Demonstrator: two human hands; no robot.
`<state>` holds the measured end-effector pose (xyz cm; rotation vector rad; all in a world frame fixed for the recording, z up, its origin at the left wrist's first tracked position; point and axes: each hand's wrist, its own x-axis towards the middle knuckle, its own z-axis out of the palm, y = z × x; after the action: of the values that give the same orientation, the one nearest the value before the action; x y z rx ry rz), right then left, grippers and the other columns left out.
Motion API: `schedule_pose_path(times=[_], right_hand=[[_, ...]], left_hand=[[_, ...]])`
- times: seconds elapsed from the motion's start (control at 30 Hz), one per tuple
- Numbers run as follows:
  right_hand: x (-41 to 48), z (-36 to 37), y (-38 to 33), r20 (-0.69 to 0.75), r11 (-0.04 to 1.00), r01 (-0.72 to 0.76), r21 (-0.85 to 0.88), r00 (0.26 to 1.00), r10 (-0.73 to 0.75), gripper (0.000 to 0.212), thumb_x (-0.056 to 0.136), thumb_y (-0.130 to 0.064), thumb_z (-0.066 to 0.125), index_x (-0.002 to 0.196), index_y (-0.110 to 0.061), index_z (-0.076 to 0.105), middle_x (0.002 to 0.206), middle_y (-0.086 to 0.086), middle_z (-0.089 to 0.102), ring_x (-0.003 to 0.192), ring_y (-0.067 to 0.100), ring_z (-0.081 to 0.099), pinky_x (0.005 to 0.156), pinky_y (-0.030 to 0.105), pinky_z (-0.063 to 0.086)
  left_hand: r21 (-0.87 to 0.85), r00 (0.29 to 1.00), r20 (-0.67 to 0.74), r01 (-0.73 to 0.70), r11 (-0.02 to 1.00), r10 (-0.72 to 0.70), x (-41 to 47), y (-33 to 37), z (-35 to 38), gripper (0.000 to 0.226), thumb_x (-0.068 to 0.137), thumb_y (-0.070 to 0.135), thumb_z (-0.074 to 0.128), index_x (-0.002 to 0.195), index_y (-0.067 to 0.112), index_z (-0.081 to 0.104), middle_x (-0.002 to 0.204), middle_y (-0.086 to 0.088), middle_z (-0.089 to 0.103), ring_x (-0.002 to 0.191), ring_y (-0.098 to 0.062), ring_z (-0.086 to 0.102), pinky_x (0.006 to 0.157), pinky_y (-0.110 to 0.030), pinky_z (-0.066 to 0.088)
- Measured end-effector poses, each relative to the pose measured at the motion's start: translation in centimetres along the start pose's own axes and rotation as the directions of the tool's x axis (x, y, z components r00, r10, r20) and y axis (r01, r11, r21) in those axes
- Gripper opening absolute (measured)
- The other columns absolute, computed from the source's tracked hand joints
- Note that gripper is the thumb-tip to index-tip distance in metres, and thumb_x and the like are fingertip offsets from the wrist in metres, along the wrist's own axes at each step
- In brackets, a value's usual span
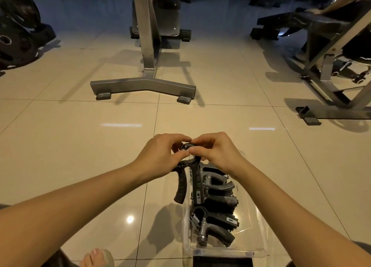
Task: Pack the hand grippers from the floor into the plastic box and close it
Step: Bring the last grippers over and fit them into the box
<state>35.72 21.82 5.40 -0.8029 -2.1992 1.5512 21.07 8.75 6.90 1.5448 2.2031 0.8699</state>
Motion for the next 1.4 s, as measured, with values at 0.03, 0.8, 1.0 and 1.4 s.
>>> schedule_pose_path(times=[0.03, 0.8, 1.0, 1.4], right_hand=[[-0.1, -0.1, -0.1, -0.013, 0.999, 0.002, 0.035, 1.000, -0.001, 0.017, 0.087, -0.020, 0.078, 0.103, -0.013, 0.077, 0.088, 0.003, 0.077, 0.082, 0.018, 0.073, 0.076, 0.032, 0.060], [2.1, -3.3, 9.0, 0.084, 0.422, 0.017, -0.907, 0.986, 0.142, 0.041, 0.082, -0.031, 0.072, 0.119, -0.020, 0.061, 0.109, -0.001, 0.057, 0.101, 0.025, 0.060, 0.073, 0.036, 0.050], [3.9, -1.6, 12.6, 0.113, 0.390, 0.029, -0.920, 0.974, 0.194, 0.033, 0.083, -0.020, 0.072, 0.115, -0.014, 0.062, 0.116, 0.005, 0.059, 0.108, 0.029, 0.060, 0.080, 0.040, 0.052], [4.4, -1.6, 14.9, 0.134, 0.409, 0.002, -0.913, 0.946, 0.295, 0.057, 0.086, -0.033, 0.073, 0.137, -0.017, 0.054, 0.131, 0.007, 0.058, 0.121, 0.030, 0.054, 0.097, 0.042, 0.049]], left_hand=[[-0.002, 1.000, -0.009, 0.004, 1.000, -0.004, 0.2, 0.0, -0.1, 0.035, 0.092, 0.038, 0.068, 0.127, 0.030, 0.068, 0.107, 0.010, 0.073, 0.095, -0.005, 0.064, 0.088, -0.033, 0.055], [0.320, 0.869, 0.453, 0.049, 0.946, -0.198, 1.5, -3.8, 7.0, 0.096, 0.076, 0.057, 0.079, 0.152, 0.015, 0.038, 0.156, -0.004, 0.041, 0.141, -0.024, 0.040, 0.114, -0.037, 0.036], [0.465, 0.824, 0.560, -0.230, 0.855, -0.083, -0.3, -6.4, 9.8, 0.116, 0.070, 0.071, 0.072, 0.158, 0.014, 0.023, 0.168, -0.005, 0.014, 0.153, -0.024, 0.017, 0.123, -0.041, 0.018], [0.460, 0.850, 0.527, -0.274, 0.845, -0.011, -0.1, -7.5, 10.1, 0.114, 0.068, 0.075, 0.071, 0.155, 0.016, 0.029, 0.166, -0.003, 0.020, 0.150, -0.023, 0.021, 0.122, -0.041, 0.016]])
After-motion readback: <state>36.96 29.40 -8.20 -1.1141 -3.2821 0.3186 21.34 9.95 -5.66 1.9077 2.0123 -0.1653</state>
